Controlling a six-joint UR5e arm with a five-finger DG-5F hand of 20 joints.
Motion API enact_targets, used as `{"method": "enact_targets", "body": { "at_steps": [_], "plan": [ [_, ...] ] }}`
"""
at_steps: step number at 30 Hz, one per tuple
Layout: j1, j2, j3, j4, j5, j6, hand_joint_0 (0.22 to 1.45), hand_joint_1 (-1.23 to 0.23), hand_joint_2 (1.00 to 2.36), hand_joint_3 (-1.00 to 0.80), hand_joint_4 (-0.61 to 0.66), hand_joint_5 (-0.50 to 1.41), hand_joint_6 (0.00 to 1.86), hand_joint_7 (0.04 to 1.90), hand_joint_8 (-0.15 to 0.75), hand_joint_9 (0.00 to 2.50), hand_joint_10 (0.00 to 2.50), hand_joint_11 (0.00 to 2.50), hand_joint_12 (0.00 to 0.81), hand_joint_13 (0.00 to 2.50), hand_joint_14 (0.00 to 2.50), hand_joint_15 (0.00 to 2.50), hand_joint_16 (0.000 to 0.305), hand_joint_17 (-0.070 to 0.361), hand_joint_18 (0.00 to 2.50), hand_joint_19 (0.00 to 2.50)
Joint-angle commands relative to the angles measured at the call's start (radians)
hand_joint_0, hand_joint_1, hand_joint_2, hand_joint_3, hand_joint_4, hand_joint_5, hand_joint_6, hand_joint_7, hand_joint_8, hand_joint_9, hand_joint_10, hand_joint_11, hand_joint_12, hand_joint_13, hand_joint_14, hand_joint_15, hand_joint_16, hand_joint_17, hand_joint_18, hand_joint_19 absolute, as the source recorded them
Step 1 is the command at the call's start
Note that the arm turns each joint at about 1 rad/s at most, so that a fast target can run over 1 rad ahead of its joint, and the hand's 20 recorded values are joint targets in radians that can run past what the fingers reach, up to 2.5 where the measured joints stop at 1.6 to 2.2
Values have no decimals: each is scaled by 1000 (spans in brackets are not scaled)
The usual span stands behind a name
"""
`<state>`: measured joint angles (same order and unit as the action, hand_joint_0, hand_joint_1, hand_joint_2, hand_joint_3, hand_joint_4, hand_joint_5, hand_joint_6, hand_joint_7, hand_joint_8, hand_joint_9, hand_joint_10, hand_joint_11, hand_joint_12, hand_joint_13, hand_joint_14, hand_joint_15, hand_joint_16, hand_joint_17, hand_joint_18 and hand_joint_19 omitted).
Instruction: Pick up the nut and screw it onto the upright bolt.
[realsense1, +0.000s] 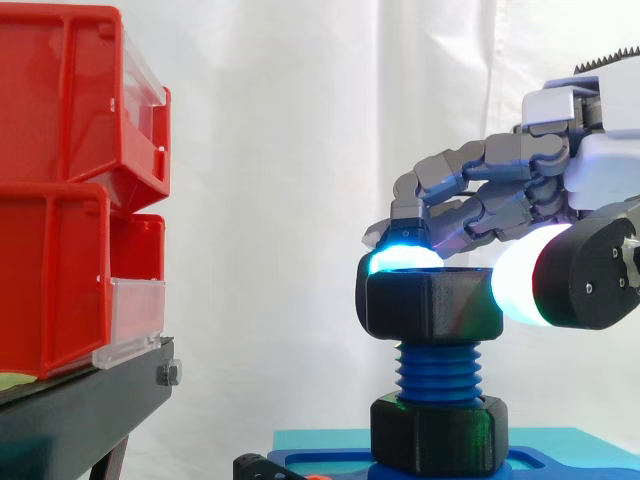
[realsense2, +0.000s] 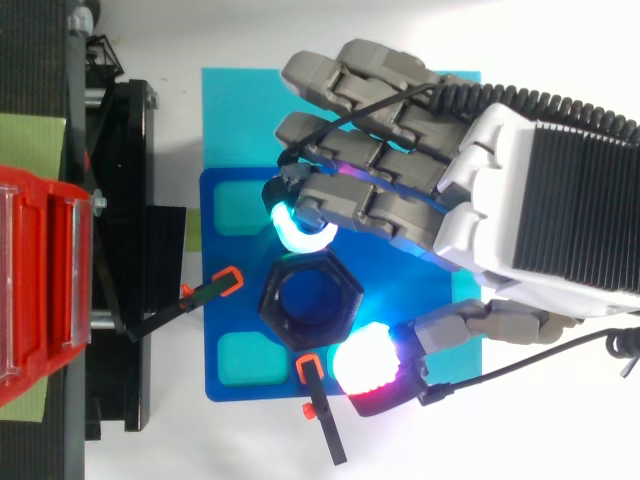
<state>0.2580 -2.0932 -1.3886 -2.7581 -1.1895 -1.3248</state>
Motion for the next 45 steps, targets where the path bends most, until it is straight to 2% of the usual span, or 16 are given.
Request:
{"method": "enact_targets", "body": {
  "at_steps": [1,16,31,36,45],
  "plan": [
    [-5,1,0,-6,-2,10,536,-618,1000,-500,334,-168,502,1201,313,395,0,0,369,363,0,0,43,96,201,0],
    [-40,-1,-1,-17,-58,9,527,-618,1000,-500,332,-172,502,1201,315,394,0,0,373,362,0,0,44,98,199,0],
    [-52,-1,-1,-15,-82,4,496,-597,1000,-500,326,-178,502,1178,319,383,0,0,387,352,0,0,46,104,188,0],
    [-57,-1,0,-8,-94,2,465,-580,1000,-500,341,-193,503,1049,325,360,0,0,404,334,0,0,50,112,166,0],
    [-60,1,0,15,-114,2,384,-534,1000,-500,253,-245,502,703,314,224,0,0,447,215,0,0,61,138,55,0]
  ]
}}
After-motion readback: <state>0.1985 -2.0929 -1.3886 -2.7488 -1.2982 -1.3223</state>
